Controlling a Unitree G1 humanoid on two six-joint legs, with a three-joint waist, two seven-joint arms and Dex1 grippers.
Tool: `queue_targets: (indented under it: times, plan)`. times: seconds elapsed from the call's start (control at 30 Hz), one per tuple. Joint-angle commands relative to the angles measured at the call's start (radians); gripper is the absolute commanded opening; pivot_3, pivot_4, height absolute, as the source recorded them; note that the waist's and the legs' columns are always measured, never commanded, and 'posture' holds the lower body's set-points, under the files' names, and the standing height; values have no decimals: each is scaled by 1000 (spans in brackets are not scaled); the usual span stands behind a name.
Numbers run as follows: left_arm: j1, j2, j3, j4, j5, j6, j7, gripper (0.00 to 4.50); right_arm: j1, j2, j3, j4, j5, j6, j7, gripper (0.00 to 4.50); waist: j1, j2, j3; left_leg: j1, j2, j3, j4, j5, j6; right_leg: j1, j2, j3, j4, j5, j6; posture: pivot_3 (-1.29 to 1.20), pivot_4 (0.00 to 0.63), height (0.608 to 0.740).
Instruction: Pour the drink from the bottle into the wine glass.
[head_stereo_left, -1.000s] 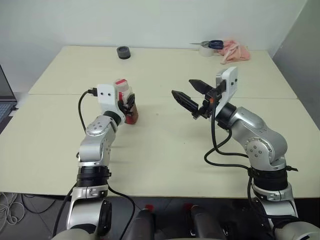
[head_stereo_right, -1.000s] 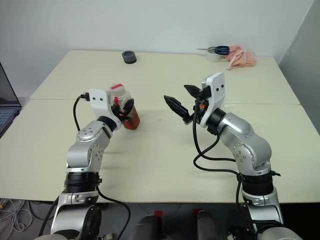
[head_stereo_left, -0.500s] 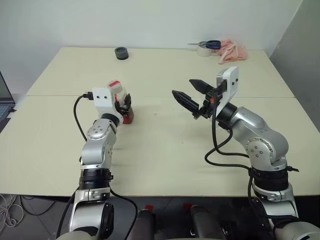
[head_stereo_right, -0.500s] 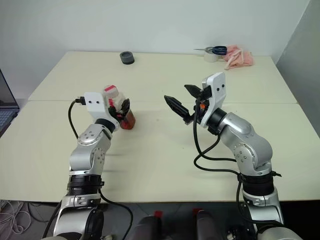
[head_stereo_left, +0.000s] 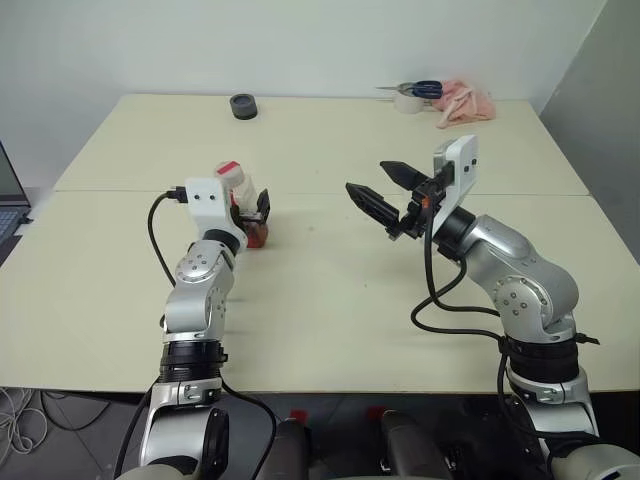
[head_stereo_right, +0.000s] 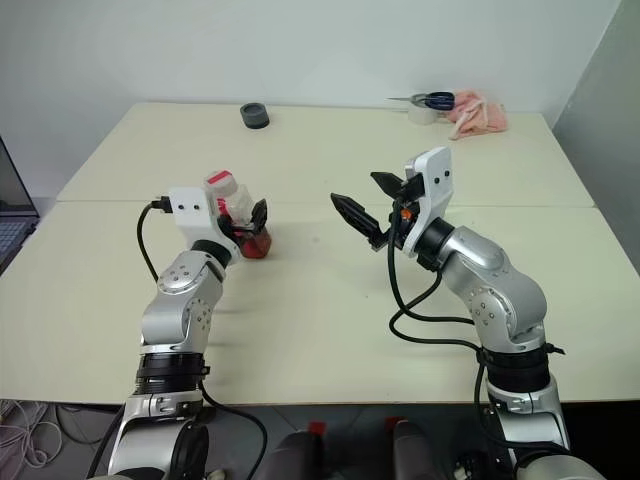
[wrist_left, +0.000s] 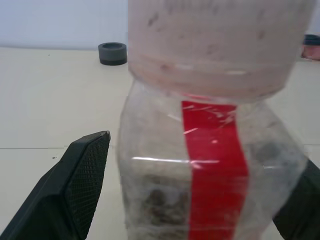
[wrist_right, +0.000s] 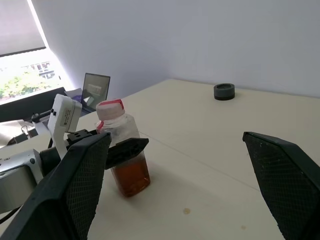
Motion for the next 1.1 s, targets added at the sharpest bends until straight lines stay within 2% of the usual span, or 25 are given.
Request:
queue_targets:
  times: [0.03,0.63,0.73,0.93,0.97,1.1]
  plan:
    - [0,21,-12,-55,22,-40,-13,4467,-2,-2,-18,-42,9,-7,1,4500,0,0,0,0,0,0,0,0,0,0,0,0,0,0,0,0,150,740]
    - [-4,22,-25,-62,43,-58,-16,4467,3,2,-19,-43,8,-6,-6,4500,0,0,0,0,0,0,0,0,0,0,0,0,0,0,0,0,150,740]
    - [0,22,-25,-65,43,-56,-15,3868,4,3,-18,-44,9,-5,-7,4500,0,0,0,0,0,0,0,0,0,0,0,0,0,0,0,0,150,740]
    - [5,21,-21,-71,42,-51,-10,2024,6,3,-18,-46,9,-1,-10,4500,0,0,0,0,0,0,0,0,0,0,0,0,0,0,0,0,150,740]
    - [6,21,-21,-71,42,-51,-9,1858,7,3,-18,-45,9,-2,-10,4500,0,0,0,0,0,0,0,0,0,0,0,0,0,0,0,0,150,740]
    - [8,19,-18,-76,37,-41,-7,1823,9,4,-16,-43,5,-6,-11,4500,0,0,0,0,0,0,0,0,0,0,0,0,0,0,0,0,150,740]
